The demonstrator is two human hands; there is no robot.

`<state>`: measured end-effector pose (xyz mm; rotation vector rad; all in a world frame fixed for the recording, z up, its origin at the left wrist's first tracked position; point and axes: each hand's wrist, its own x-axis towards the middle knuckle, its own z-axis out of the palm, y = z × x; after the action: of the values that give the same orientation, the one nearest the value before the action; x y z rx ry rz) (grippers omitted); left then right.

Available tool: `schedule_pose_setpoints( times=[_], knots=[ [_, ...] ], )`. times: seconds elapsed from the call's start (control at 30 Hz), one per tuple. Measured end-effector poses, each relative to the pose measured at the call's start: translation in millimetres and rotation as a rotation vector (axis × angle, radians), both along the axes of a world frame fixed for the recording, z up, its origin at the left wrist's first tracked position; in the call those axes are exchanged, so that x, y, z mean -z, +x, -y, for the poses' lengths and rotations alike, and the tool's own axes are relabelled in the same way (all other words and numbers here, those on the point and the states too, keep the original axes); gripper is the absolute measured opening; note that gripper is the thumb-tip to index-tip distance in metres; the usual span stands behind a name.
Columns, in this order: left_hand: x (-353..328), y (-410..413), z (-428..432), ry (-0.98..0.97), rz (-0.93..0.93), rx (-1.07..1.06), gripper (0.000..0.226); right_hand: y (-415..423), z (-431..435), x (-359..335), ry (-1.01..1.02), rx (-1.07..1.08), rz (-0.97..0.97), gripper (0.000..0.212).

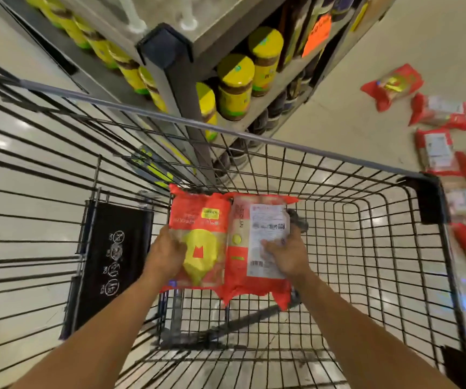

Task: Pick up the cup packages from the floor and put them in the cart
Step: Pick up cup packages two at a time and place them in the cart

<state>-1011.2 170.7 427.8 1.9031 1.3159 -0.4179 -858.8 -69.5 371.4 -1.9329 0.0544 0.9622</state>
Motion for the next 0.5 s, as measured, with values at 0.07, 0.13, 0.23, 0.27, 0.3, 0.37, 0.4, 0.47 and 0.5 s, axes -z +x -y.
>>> schedule_pose_setpoints(
  times=[0.07,0.13,0.23,0.27,0.3,0.37,0.4,0.47,0.5],
  knots=[
    [-30,2,13,0.056,-0.018,0.134,0.044,-1,-5,-49,-0.212,-0.194,0.138,0.07],
    [-66,12,30,0.124,-0.014,0.333,0.056,-2,-4,-106,-0.453,-0.463,0.325,0.069],
    [-130,40,64,0.264,0.048,0.606,0.058,7,14,-176,-0.607,-0.646,0.535,0.076],
    [-153,52,78,0.322,0.058,0.68,0.058,12,23,-197,-0.615,-0.662,0.591,0.078],
    [-176,65,93,0.384,0.058,0.739,0.058,17,34,-220,-0.617,-0.665,0.633,0.079],
    [-215,88,124,0.531,0.094,0.855,0.06,26,61,-265,-0.627,-0.649,0.7,0.08],
    [-232,101,142,0.586,0.112,0.931,0.064,31,76,-286,-0.631,-0.631,0.734,0.082],
    [-263,126,183,0.668,0.153,1.029,0.071,42,114,-320,-0.649,-0.608,0.79,0.087],
    [-276,138,208,0.711,0.18,1.047,0.073,49,137,-334,-0.658,-0.606,0.812,0.087]
  ],
)
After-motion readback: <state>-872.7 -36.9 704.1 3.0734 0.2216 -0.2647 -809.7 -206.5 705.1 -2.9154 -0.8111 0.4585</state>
